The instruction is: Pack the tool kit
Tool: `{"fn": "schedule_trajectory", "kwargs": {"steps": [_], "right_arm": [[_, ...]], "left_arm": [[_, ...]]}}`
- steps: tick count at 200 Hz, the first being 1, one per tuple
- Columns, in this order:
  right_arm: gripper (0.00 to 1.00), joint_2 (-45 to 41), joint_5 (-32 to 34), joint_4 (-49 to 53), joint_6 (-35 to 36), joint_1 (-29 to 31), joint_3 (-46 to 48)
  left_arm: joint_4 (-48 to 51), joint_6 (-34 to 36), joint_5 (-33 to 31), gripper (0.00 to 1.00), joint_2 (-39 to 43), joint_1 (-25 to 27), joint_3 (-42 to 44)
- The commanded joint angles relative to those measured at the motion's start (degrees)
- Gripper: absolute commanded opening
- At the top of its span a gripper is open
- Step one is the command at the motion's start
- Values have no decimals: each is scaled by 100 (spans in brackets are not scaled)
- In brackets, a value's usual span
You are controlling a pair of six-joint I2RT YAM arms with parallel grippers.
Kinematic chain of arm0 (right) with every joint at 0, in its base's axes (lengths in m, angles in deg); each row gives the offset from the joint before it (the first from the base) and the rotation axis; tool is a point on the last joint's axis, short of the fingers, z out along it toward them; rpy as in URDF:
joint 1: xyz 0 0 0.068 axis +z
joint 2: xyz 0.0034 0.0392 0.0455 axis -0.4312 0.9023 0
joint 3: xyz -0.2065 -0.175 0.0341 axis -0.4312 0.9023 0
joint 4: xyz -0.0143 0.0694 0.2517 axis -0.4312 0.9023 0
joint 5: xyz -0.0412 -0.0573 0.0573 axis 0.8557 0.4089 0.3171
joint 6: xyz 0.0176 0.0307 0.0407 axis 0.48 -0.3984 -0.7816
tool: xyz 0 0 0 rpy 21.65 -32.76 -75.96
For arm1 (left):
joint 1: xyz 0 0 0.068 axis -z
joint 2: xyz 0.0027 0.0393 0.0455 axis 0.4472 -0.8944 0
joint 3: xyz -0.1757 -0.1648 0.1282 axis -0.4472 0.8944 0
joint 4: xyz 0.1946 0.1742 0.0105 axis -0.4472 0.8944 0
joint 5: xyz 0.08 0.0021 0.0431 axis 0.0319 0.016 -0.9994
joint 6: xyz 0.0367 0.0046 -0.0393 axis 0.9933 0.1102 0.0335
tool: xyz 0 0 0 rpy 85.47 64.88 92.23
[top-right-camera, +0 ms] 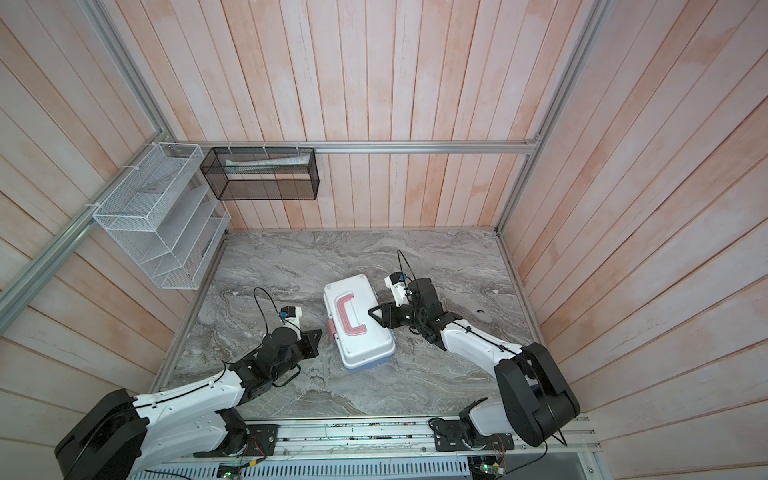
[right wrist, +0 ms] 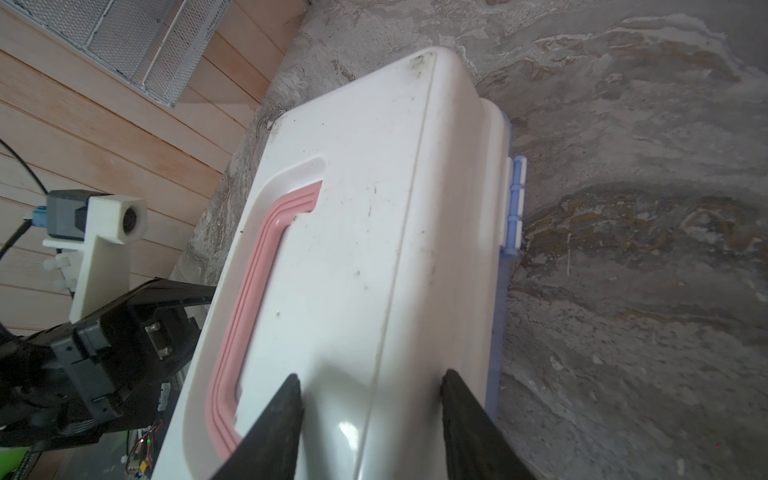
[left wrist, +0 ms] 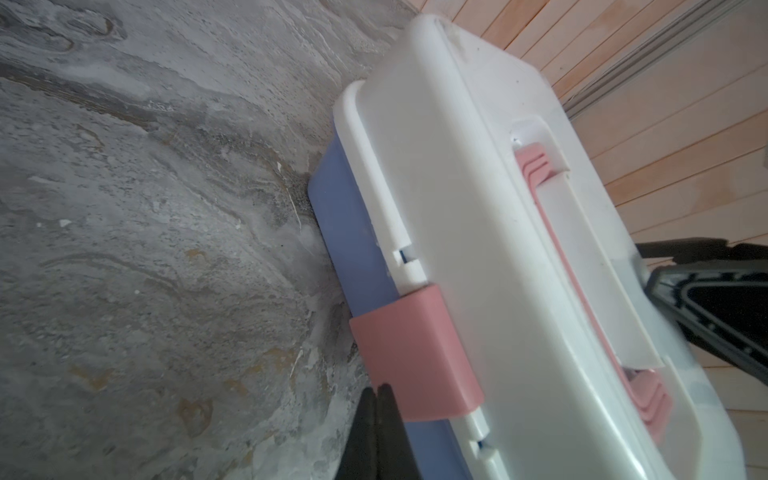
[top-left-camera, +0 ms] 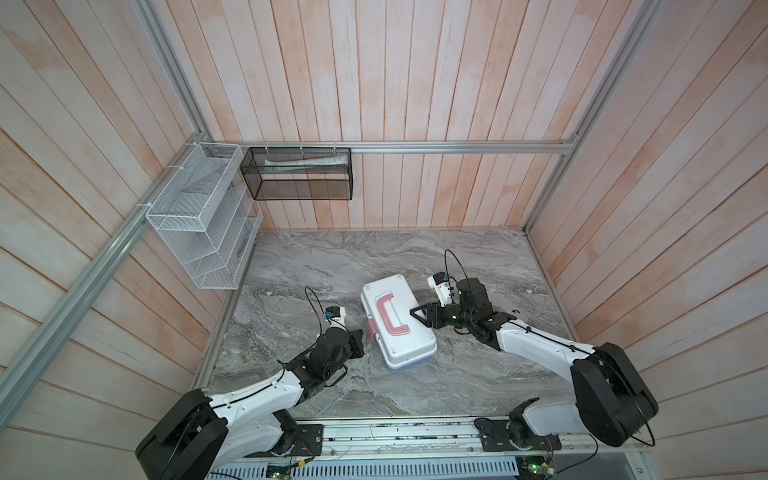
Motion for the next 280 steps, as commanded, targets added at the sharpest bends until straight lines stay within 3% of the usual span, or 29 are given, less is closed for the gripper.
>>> {"fn": "schedule_trajectory", "kwargs": {"steps": [1,140,179,206,220,231,244,252,280], "right_arm": [[50,55,-294,445,52,129,11],[47,89,-472,96,-84,139,161],[48,67,-260,284,56,99,76],[51,-477,233,781,327,-300,-101],[51,-907,494,803,396,-729,-49],[52,-1199,1220,797,603,-1002,-67],[58,-1420,2251,939,924,-1275,-158],[63,-1534,2846,852,975,-1507,-113],[68,-1776,4224,-212,1517,-2002,677]], "left_arm": [[62,336,307,0,-321,-10,-269],[-582,593,590,0,-1116,202,-871],[-125,678,113,0,-1034,131,-985],[660,993,-525,0,-321,-291,-1000],[1060,1311,-979,19,183,-725,-1015],[1331,1484,-1422,31,542,-1199,-1029],[1152,1901,-1562,81,941,-1855,-850],[982,2153,-1619,98,1109,-2250,-756],[191,2843,-1980,100,1172,-3176,-479]]}}
